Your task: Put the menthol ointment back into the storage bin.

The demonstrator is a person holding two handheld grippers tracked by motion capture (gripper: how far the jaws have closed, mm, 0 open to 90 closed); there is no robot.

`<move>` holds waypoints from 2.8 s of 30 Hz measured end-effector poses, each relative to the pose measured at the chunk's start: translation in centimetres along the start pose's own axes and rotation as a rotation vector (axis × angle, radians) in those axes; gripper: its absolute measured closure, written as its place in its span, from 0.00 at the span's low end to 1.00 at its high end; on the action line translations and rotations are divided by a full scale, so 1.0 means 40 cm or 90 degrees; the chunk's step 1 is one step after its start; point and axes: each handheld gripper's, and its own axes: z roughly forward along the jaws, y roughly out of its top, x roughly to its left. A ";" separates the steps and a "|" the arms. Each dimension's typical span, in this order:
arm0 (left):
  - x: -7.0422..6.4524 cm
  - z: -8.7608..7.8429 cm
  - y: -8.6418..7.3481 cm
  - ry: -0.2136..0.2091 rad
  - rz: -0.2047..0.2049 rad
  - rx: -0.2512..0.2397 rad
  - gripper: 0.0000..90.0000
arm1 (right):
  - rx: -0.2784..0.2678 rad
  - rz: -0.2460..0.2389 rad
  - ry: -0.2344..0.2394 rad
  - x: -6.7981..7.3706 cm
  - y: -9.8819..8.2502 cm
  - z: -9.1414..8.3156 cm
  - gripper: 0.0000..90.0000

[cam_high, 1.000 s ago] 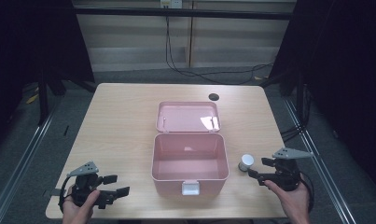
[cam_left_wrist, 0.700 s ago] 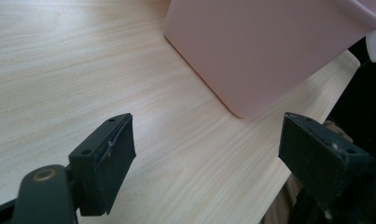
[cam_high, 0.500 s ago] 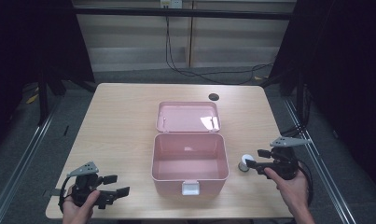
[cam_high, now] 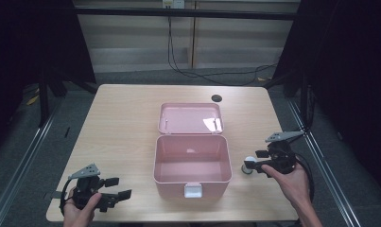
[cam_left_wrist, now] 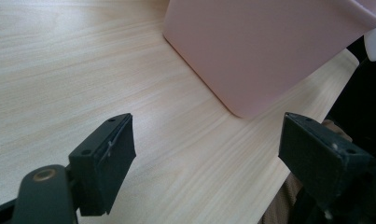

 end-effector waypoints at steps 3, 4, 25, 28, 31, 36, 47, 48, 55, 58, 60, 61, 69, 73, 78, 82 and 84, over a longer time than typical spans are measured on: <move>0.000 0.000 0.000 -0.001 0.000 0.000 0.20 | 0.015 -0.008 0.004 0.001 0.011 0.002 0.31; 0.000 0.000 0.000 -0.001 0.001 0.000 0.20 | 0.022 -0.008 0.004 0.002 0.015 0.002 0.31; -0.001 -0.001 0.002 0.000 0.004 0.002 0.20 | 0.170 -0.014 0.009 -0.021 0.076 0.044 0.32; -0.002 -0.004 0.001 -0.002 0.005 -0.003 0.20 | 0.179 -0.025 0.013 -0.021 0.081 0.051 0.32; -0.001 -0.004 0.002 -0.001 0.003 -0.003 0.20 | 0.188 -0.029 0.009 -0.022 0.087 0.056 0.32; -0.002 -0.004 0.000 -0.003 0.007 0.000 0.20 | 0.208 -0.044 -0.004 -0.023 0.094 0.064 0.36; -0.002 -0.001 0.001 -0.002 0.006 0.004 0.20 | 0.254 -0.048 -0.009 -0.034 0.126 0.065 0.39; -0.002 -0.002 0.001 -0.001 0.008 0.003 0.20 | 0.259 -0.057 -0.007 -0.035 0.128 0.068 0.40; -0.003 -0.001 0.001 -0.002 0.005 0.004 0.20 | 0.295 -0.082 -0.013 -0.036 0.135 0.080 0.40; -0.002 0.000 0.001 0.000 0.006 0.006 0.20 | 0.312 -0.087 -0.020 -0.038 0.136 0.085 0.41; -0.003 0.001 0.001 0.001 0.005 0.007 0.20 | 0.315 -0.094 -0.024 -0.040 0.138 0.089 0.42; -0.003 0.001 0.001 0.001 0.006 0.008 0.20 | 0.325 -0.091 -0.027 -0.040 0.139 0.091 0.42; -0.002 0.001 0.001 0.001 0.004 0.007 0.20 | 0.364 -0.109 -0.028 -0.037 0.136 0.118 0.47; -0.003 0.001 0.001 -0.001 0.005 0.007 0.20 | 0.378 -0.114 -0.030 -0.034 0.135 0.134 0.47; -0.003 0.001 0.001 -0.002 0.004 0.007 0.20 | 0.404 -0.115 -0.031 -0.035 0.130 0.149 0.48; -0.003 0.001 0.001 -0.003 0.005 0.009 0.20 | 0.403 -0.121 -0.031 -0.031 0.130 0.151 0.51; -0.004 0.001 0.001 -0.003 0.006 0.009 0.20 | 0.406 -0.123 -0.031 -0.033 0.127 0.154 0.51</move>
